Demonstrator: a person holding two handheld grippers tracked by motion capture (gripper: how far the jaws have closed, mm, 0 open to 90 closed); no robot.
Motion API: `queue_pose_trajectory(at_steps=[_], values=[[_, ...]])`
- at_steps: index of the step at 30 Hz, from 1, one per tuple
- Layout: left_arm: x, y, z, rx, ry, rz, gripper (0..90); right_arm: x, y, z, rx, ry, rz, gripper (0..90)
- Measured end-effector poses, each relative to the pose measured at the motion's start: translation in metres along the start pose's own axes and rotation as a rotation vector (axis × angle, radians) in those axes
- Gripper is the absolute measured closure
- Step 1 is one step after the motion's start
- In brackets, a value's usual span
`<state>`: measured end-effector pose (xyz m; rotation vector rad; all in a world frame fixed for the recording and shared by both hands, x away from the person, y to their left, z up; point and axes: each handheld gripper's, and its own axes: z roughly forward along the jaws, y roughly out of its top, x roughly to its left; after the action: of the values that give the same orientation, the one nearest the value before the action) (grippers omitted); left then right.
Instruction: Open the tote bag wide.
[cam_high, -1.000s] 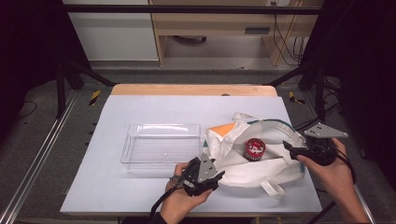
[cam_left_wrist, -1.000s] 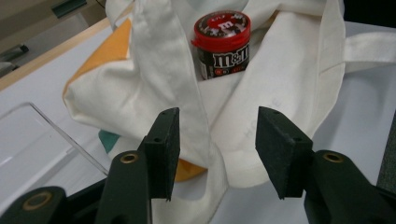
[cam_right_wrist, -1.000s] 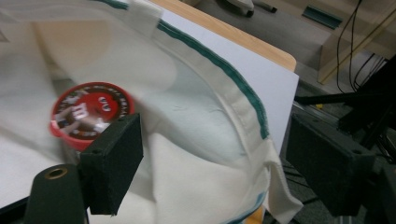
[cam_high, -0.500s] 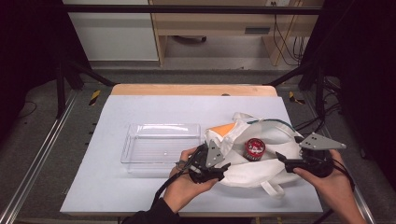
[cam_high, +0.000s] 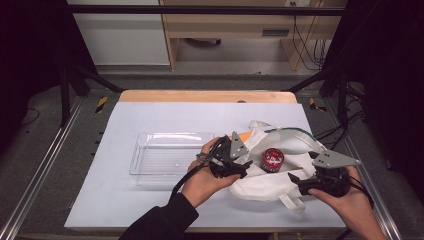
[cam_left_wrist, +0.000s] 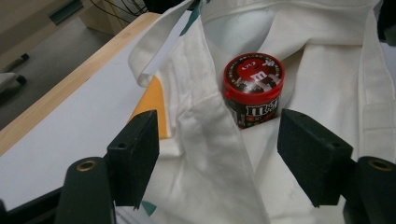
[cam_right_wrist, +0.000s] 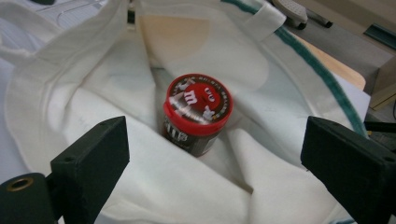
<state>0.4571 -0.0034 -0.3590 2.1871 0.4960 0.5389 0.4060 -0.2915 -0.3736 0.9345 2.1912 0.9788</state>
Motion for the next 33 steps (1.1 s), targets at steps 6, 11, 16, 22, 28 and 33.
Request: queue_pose_trajectory(at_steps=[6, 11, 16, 22, 28, 33], values=[[0.008, 0.010, 0.015, 0.027, -0.012, -0.011, 25.9, 0.009, -0.013, 0.000, 0.009, 0.041, -0.014, 6.6], [0.012, 0.017, 0.024, 0.027, -0.009, -0.026, 21.9, 0.012, -0.020, 0.001, 0.019, 0.062, -0.033, 6.9], [0.012, 0.021, 0.029, 0.024, -0.020, -0.029, 20.0, 0.017, -0.024, 0.001, 0.028, 0.096, -0.062, 7.6], [0.010, 0.025, 0.036, 0.031, -0.022, -0.018, 23.2, 0.025, -0.024, 0.004, 0.052, 0.132, -0.113, 12.1], [0.010, 0.030, 0.044, 0.042, -0.026, 0.008, 28.5, 0.031, -0.024, 0.011, 0.073, 0.165, -0.129, 11.8], [0.010, 0.035, 0.052, 0.043, -0.030, 0.001, 31.5, 0.041, -0.022, 0.018, 0.080, 0.183, -0.167, 10.4]])
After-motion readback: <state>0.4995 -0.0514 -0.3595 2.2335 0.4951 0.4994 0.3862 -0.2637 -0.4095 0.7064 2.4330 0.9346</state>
